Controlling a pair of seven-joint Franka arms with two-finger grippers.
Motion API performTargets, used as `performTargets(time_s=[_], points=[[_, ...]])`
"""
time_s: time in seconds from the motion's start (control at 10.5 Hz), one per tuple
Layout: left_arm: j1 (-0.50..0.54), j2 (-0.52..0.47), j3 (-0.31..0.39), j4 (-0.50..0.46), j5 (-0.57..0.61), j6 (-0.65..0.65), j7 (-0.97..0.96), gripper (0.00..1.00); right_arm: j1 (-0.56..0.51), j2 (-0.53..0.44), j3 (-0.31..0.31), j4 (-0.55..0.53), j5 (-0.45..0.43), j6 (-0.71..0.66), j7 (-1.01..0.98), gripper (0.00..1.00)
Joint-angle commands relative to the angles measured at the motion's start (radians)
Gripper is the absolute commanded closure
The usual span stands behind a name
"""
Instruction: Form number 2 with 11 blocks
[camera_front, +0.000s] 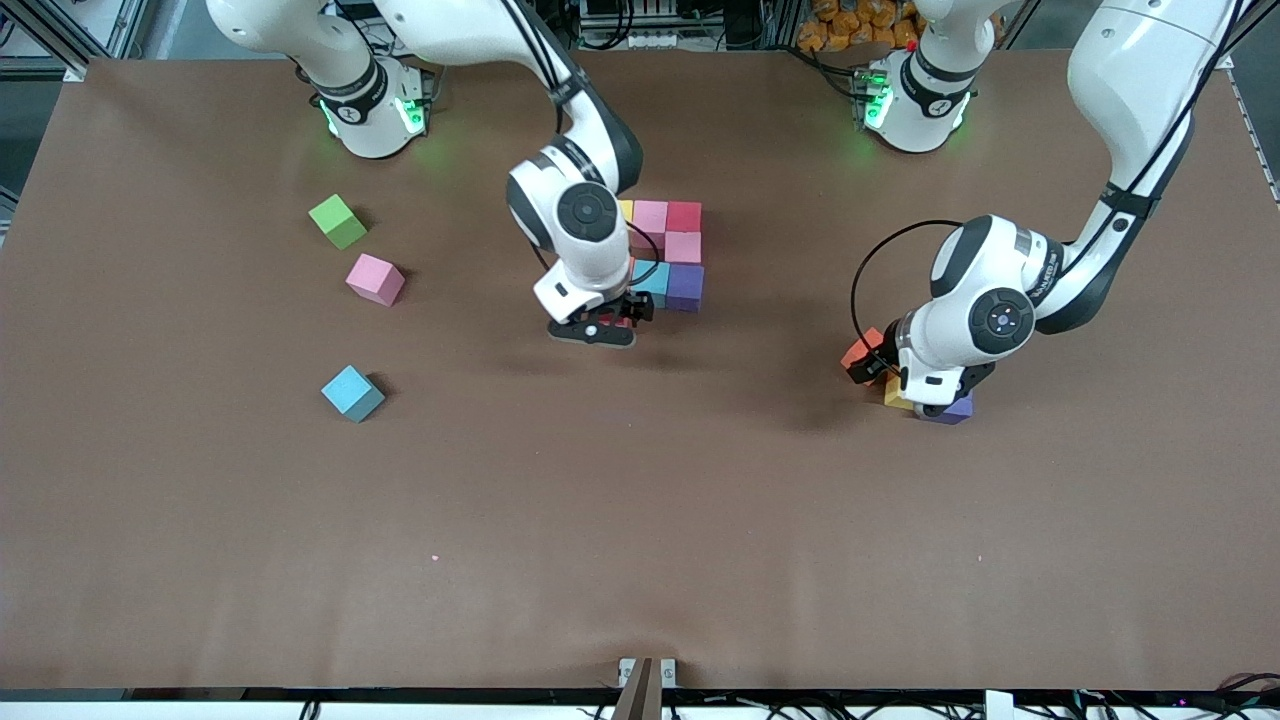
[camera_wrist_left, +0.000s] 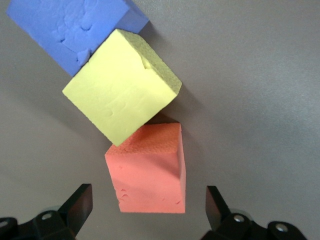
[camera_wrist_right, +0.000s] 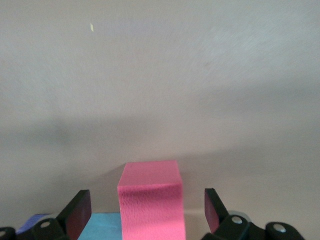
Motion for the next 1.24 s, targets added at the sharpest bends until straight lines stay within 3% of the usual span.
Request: performTargets(time_s=[0.0, 0.19, 0.48, 0.57, 0.95, 1.05, 1.14], points=[[-0.003, 0.028, 0.002, 0.004, 0.054, 0.011, -0.04, 0.0, -0.004, -0.079, -0.085, -0.025, -0.012, -0.101, -0.107, 0.0], [0.0, 0.051, 0.006, 0.007, 0.065, 0.014, -0.04, 0.0, -0.01, -0.093, -0.177, -0.051, -0.012, -0.17, -0.282, 0.0], [0.003, 0.078, 0.022, 0.011, 0.066, 0.048, -0.038, 0.0, -0.013, -0.087, -0.326, -0.136, -0.048, -0.163, -0.618, 0.0], [0.003, 0.083, 0.022, 0.012, 0.066, 0.06, -0.038, 0.12, -0.037, -0.082, -0.349, -0.137, -0.048, -0.161, -0.701, 0.0], [-0.012, 0.088, 0.022, 0.029, 0.065, 0.094, -0.037, 0.8, -0.192, -0.081, -0.35, -0.156, -0.048, -0.134, -1.068, 0.0], [-0.027, 0.088, 0.022, 0.059, 0.066, 0.093, -0.026, 0.9, -0.24, -0.081, -0.348, -0.177, -0.046, -0.079, -1.202, 0.0], [-0.056, 0.1, 0.022, 0.111, 0.066, 0.091, -0.025, 0.92, -0.269, -0.078, -0.348, -0.197, -0.046, -0.028, -1.302, 0.0]])
